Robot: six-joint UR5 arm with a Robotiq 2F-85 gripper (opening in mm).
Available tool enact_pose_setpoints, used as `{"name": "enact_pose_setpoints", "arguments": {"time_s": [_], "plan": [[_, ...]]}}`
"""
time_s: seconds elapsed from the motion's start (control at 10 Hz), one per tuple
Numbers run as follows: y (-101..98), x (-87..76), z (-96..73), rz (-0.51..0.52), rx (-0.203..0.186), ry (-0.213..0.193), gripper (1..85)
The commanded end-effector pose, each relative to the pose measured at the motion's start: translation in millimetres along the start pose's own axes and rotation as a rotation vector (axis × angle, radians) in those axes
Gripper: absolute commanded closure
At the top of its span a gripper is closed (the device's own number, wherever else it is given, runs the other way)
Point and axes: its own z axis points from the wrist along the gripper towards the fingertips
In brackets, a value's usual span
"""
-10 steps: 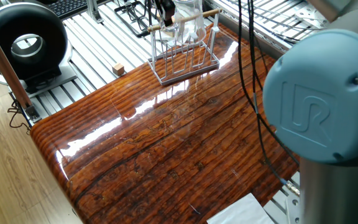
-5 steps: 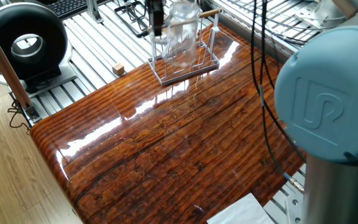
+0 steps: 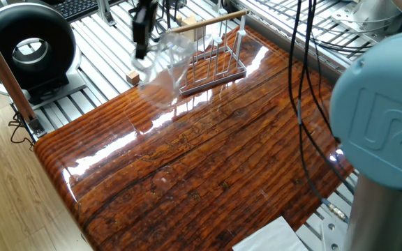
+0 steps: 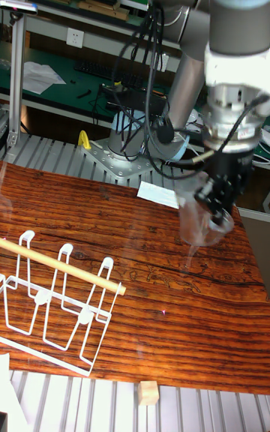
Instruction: Take the cup off the cup rack
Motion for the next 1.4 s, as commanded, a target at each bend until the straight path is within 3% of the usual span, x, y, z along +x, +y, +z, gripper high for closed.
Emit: {"name": "enact_pose_setpoints", "arguments": {"time_s": [0.0,0.2,0.4,0.6,0.8,1.1,1.3], "plan": [[18.3,-33.8,31.2,0.073,-0.072,-0.105,84.3],[8.3,-44.2,60.0,0.071,-0.057,-0.13,84.3],[5.6,-56.5,83.7,0.081,-0.096,-0.19,84.3],[14.0,-63.2,86.4,0.103,-0.176,-0.249,84.3],[15.7,-55.5,84.1,0.081,-0.211,-0.26,84.3],[-11.4,-16.8,86.0,-0.007,-0.161,-0.206,84.3],[-33.3,-3.9,108.8,-0.026,-0.076,-0.172,84.3]]}}
